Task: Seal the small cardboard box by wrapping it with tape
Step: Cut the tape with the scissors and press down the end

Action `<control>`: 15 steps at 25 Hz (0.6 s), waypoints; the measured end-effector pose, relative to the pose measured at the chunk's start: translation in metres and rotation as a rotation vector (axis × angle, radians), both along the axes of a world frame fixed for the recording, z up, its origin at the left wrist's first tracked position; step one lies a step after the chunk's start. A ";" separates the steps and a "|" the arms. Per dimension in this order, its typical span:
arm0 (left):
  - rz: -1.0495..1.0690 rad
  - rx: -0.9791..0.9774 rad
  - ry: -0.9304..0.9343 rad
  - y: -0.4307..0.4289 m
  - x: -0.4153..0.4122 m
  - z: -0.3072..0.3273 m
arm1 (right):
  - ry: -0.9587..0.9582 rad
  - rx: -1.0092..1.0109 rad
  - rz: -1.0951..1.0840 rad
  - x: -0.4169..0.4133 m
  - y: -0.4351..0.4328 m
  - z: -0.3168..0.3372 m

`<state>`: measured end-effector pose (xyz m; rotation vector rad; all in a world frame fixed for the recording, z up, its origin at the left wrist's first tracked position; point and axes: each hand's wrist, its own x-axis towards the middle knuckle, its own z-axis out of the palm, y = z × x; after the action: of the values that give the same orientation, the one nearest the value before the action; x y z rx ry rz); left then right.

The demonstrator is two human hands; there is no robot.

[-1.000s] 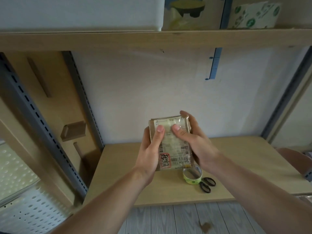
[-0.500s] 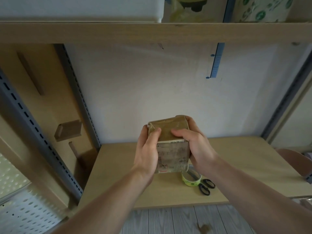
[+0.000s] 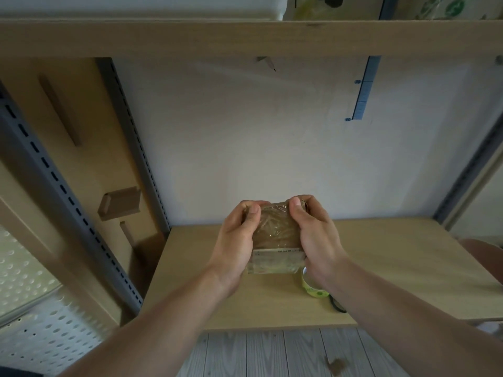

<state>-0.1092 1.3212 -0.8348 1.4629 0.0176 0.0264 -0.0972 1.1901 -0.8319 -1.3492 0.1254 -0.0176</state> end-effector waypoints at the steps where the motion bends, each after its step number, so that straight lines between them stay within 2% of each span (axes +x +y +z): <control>1: 0.022 -0.026 0.014 0.000 0.000 0.000 | -0.022 -0.019 -0.025 0.001 0.003 0.000; 4: 0.067 -0.067 0.063 0.002 0.001 -0.001 | -0.058 -0.088 -0.075 0.002 0.012 -0.006; 7: 0.113 -0.077 0.129 0.004 -0.002 -0.003 | -0.004 -0.079 -0.103 0.006 0.014 -0.013; 9: 0.189 -0.156 0.222 0.011 0.002 -0.001 | 0.032 0.065 0.058 0.009 0.009 -0.012; 10: 0.231 -0.232 0.302 0.015 0.005 0.002 | 0.007 0.047 0.192 0.010 0.004 -0.011; 13: 0.257 -0.452 0.519 0.030 0.013 0.007 | -0.164 -0.358 0.540 0.015 -0.007 -0.026; 15: 0.195 -0.437 0.514 0.040 0.012 0.004 | -0.186 -0.461 0.592 0.015 -0.005 -0.041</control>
<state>-0.0972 1.3612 -0.8303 0.9945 0.5528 -0.1852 -0.0825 1.1850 -0.8731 -1.7915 -0.4637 0.3438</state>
